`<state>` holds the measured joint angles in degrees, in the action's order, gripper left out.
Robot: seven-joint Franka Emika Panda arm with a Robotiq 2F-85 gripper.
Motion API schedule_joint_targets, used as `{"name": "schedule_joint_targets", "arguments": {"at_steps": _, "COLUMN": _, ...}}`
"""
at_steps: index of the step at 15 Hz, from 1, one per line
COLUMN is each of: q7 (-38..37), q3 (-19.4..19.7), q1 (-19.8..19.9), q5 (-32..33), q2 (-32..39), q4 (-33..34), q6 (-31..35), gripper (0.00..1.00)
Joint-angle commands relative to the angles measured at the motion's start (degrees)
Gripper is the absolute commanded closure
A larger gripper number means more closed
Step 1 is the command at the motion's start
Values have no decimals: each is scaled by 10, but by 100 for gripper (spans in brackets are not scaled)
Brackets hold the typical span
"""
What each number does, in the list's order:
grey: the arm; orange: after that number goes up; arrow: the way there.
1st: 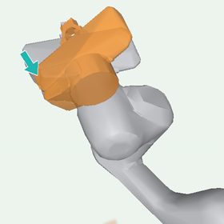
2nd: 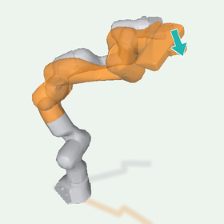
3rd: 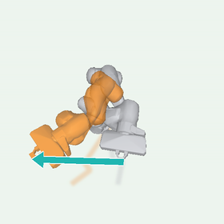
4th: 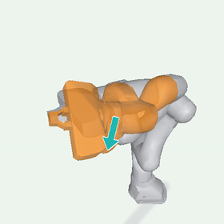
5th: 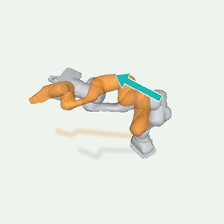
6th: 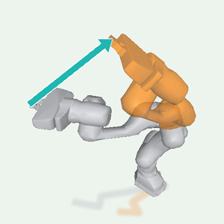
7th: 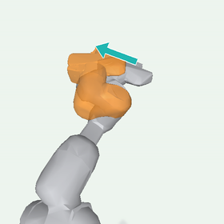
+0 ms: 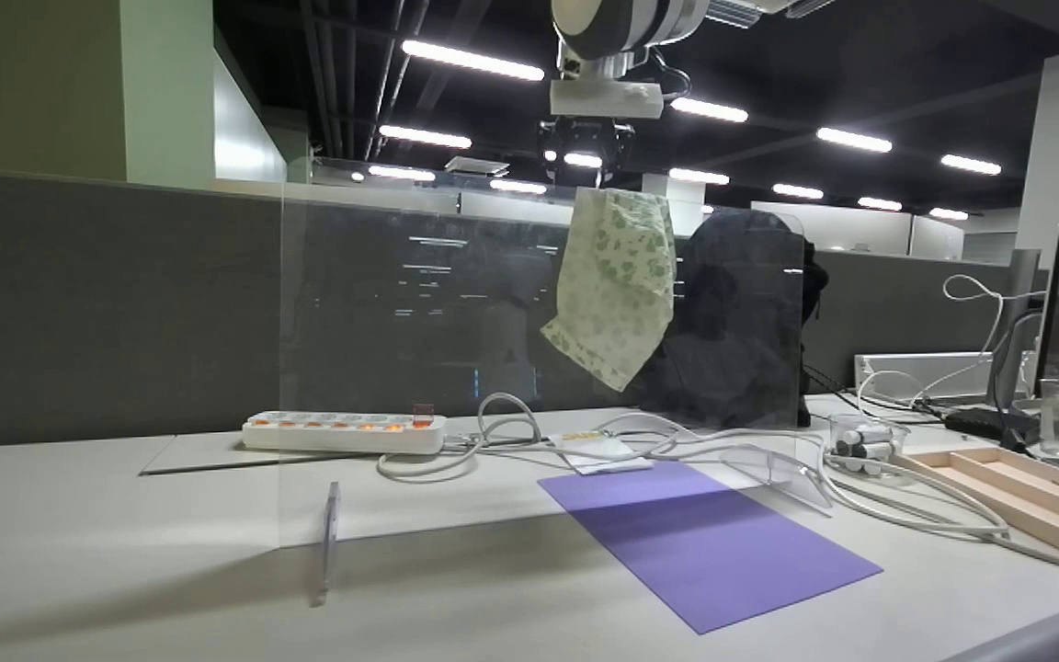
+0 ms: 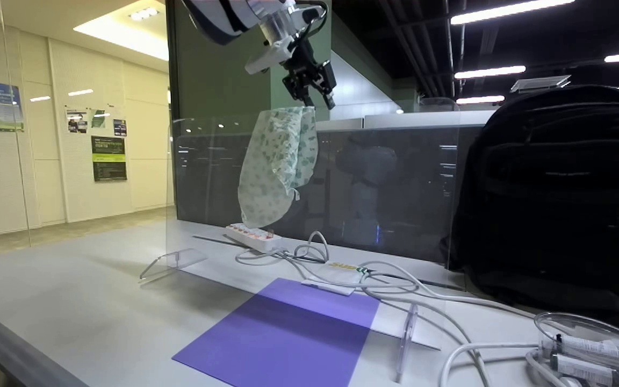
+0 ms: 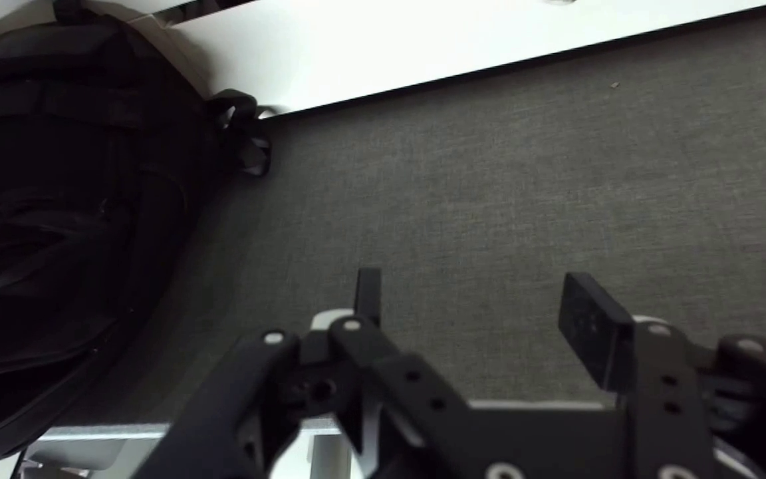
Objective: Place the white cloth on top of the glass panel
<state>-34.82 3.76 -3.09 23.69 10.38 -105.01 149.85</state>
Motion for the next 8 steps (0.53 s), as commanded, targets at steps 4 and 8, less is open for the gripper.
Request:
{"name": "schedule_joint_targets", "arguments": {"at_steps": 4, "q7": 22, "q3": -12, "q1": -21, "q5": -7, "q2": -52, "q4": -31, "q6": -23, "gripper": 0}}
{"name": "schedule_joint_targets", "arguments": {"at_steps": 8, "q7": 17, "q3": -19, "q1": -22, "q5": 17, "q2": -77, "q4": -47, "q6": -5, "gripper": 0}}
